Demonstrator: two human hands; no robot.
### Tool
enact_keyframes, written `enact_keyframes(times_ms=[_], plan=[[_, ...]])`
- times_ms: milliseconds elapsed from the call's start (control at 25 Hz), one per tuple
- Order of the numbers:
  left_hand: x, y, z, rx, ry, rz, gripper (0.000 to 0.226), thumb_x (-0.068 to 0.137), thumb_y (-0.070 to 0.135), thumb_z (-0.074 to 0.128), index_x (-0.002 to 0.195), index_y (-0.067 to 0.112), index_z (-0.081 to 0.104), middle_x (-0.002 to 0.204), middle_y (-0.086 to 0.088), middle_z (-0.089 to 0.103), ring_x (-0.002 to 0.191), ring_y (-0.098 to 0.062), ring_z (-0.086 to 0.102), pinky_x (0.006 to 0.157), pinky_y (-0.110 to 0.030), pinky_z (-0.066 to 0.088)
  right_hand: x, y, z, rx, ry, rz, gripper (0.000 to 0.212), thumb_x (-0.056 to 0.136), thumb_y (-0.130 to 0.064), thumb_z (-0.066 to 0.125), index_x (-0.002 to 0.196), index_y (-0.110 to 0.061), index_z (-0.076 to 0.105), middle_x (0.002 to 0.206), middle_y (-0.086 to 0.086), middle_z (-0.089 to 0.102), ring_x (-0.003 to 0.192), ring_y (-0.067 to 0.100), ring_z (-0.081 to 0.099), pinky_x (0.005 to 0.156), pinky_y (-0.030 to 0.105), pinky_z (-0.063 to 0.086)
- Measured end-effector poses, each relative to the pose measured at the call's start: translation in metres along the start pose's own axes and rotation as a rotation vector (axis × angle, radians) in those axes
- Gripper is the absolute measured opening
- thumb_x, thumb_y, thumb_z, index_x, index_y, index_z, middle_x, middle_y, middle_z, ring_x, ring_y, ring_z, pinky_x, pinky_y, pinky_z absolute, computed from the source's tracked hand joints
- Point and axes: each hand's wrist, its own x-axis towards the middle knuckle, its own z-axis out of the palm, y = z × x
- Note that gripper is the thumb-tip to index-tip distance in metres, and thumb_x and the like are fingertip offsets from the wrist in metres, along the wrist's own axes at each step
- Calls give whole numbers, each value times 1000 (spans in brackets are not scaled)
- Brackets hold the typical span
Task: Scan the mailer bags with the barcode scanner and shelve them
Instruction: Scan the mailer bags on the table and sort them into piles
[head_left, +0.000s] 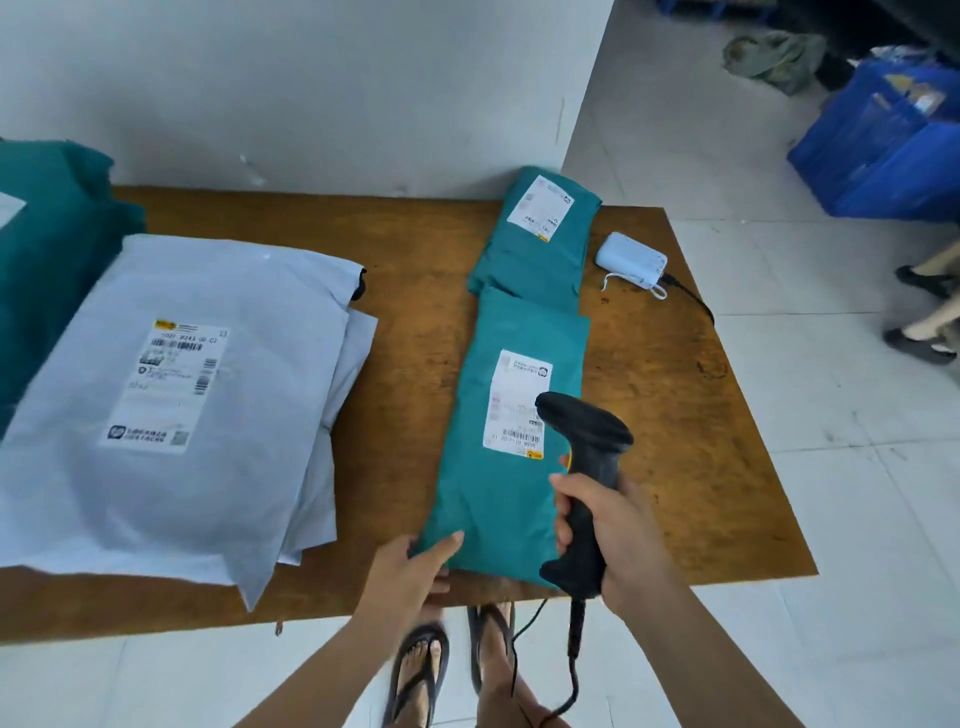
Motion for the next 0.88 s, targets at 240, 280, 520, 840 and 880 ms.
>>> enact_keyframes(times_ms=[240,280,520,840,880], plan=[[25,18,-20,689,66,341,52,77,64,60,92,15,56,82,0,58,76,-14,58,62,-26,47,-31,16,-4,-11,52,-26,10,87,-5,59,83,-5,50,51,7,46,39,18,41,42,23,39],[29,22,-17,714,43,336,55,78,62,61,103,13,55,93,0,61,84,-15,59,66,-28,52,-35,17,-7,-19,52,-15,10,87,-6,59,83,-5,50,52,7,46,40,17,42,42,23,40],[22,22,2,535,0,237,64,82,40,69,129,4,46,131,-9,52,118,-30,54,77,-39,57,-42,17,-21,-87,7,10,11,85,-4,59,78,-5,50,53,6,48,39,16,41,42,24,39],[10,13,8,500,49,251,57,84,43,65,125,8,46,126,-8,54,116,-29,56,84,-40,56,-45,21,-32,-125,-27,88,10,85,-5,59,78,-6,52,55,6,49,40,15,43,43,24,40],[9,12,9,480,64,241,60,83,44,66,126,8,45,126,-8,54,117,-29,55,85,-41,55,-46,20,-33,-129,-34,86,10,85,-6,59,78,-5,52,55,6,49,40,15,43,42,24,40]])
